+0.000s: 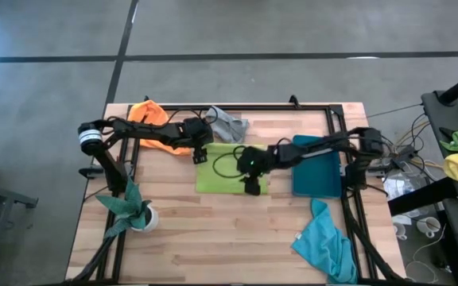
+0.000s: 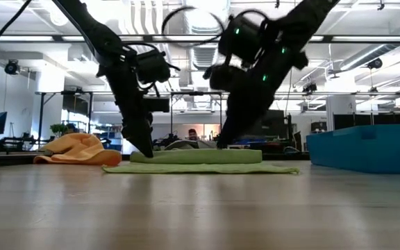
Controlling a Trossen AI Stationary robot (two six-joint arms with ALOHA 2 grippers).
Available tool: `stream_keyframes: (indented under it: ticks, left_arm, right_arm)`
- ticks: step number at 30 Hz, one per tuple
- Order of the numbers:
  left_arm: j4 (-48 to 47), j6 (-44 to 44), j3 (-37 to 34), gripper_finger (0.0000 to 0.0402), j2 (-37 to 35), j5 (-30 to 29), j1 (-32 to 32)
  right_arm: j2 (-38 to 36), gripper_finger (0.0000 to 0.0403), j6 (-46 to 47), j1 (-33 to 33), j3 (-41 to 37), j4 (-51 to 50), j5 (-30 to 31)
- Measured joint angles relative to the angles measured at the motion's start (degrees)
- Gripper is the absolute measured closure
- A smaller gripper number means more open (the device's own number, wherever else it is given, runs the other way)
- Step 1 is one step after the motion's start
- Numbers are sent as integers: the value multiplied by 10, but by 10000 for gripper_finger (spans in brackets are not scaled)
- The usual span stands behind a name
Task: Roll microfiber towels into tight, uniform cylinder then place into a basket
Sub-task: Roll the green towel
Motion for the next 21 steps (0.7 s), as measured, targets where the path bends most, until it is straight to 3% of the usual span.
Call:
stream_keyframes:
  ticks: [8,14,21]
  left_arm:
    - [-23,0,-2,126,-14,0,-1]
    - [-75,-21,-22,126,-64,34,-26]
    - [11,-42,-62,126,-90,47,-43]
  right_arm:
    - [64,232,57,49,23,7,3]
    - [48,232,76,65,28,-43,2]
    - [-3,232,72,67,28,-65,10]
